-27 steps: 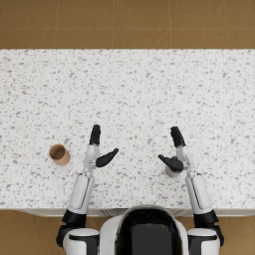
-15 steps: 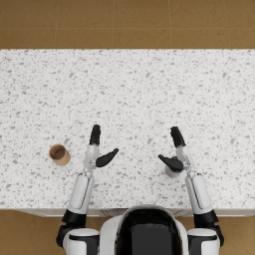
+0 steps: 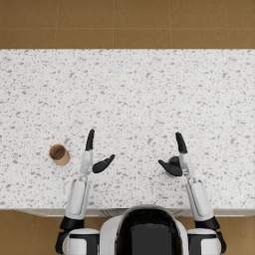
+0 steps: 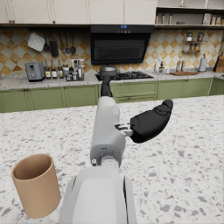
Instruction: Pick up two cups and pour the berry on the right into the cup on the left
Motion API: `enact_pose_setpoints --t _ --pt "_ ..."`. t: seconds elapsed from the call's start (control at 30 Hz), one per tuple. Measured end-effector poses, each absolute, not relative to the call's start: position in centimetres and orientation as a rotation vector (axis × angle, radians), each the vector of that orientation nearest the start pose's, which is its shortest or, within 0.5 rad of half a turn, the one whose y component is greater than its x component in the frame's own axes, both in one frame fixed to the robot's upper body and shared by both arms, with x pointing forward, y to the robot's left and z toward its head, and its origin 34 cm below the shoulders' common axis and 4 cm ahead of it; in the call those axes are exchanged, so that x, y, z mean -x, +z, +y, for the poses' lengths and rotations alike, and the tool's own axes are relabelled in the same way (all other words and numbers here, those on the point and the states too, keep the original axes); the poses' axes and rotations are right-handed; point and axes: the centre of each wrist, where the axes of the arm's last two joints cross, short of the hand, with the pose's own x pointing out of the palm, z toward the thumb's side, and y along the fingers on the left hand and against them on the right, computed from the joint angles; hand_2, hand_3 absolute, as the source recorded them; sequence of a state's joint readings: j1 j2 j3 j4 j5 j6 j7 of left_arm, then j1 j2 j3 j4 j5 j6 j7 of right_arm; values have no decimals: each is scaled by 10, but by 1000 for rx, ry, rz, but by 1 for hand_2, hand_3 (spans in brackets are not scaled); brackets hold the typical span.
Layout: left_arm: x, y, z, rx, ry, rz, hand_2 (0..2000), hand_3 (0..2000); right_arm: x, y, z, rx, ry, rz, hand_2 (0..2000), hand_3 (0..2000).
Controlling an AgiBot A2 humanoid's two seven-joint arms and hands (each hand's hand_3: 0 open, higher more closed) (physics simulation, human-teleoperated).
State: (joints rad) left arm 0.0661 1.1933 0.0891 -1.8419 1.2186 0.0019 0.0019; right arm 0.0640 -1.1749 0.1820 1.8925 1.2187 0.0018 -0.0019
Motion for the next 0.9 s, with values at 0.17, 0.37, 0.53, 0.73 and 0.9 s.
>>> enact_pose_setpoints --t 0.17,0.37,0.53,0.73,0.9 --pt "-214 183 252 -315 -1617 -132 0 0 -205 184 -215 335 1795 -131 0 0" --pt "-198 177 291 -295 -1432 -102 0 0 -190 176 -225 328 1768 -72 0 0" --pt "-184 168 310 -282 -1331 -55 0 0 -179 167 -231 300 1756 -27 0 0" --pt "-174 156 325 -296 -1240 54 0 0 -172 155 -234 253 1752 19 0 0" --pt "-173 140 328 -244 -1230 95 0 0 -172 141 -237 204 1741 57 0 0"
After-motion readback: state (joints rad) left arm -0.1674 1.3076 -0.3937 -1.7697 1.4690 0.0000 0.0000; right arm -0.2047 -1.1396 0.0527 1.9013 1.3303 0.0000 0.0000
